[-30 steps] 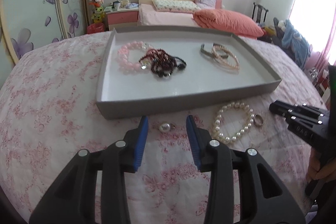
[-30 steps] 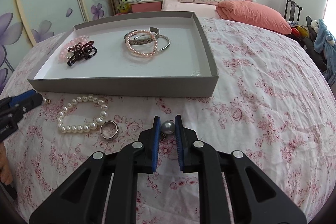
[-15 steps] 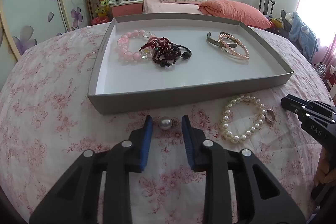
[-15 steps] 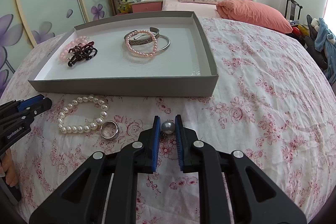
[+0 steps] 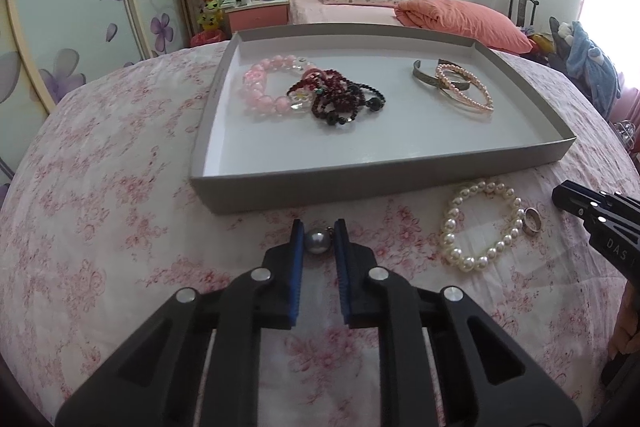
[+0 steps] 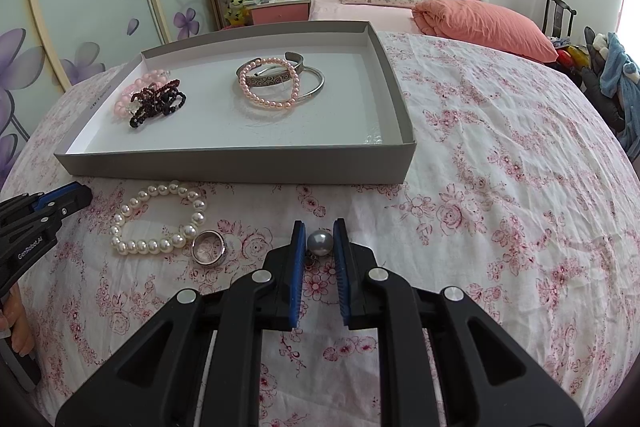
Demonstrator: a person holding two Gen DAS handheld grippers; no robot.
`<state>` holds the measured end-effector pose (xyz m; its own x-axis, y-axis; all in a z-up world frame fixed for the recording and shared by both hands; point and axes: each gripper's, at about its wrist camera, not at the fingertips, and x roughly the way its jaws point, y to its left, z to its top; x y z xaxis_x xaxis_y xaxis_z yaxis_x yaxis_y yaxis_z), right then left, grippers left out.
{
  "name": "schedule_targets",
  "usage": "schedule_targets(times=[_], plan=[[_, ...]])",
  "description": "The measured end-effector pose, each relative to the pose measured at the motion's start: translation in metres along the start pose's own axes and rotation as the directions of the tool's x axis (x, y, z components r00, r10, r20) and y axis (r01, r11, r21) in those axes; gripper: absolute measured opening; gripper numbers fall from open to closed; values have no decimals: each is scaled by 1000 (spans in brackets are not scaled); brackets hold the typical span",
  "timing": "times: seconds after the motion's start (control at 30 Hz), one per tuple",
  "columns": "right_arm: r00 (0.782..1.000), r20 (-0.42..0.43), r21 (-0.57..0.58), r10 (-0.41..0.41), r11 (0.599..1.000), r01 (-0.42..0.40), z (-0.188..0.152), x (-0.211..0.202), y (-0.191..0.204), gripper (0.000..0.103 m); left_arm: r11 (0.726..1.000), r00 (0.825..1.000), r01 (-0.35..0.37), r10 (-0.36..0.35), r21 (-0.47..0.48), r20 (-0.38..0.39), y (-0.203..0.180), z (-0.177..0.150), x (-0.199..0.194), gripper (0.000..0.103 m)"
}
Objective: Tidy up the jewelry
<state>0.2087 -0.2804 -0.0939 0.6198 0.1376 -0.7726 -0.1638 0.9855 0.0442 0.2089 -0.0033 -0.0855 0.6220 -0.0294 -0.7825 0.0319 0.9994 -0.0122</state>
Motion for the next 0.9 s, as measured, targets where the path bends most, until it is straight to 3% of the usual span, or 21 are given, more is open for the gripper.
schedule_targets(times=[0.9], plan=[[1000, 0, 2, 4, 1000, -4, 0, 0, 1, 15, 999, 1000, 11, -11, -52, 4, 13, -7, -6, 16]])
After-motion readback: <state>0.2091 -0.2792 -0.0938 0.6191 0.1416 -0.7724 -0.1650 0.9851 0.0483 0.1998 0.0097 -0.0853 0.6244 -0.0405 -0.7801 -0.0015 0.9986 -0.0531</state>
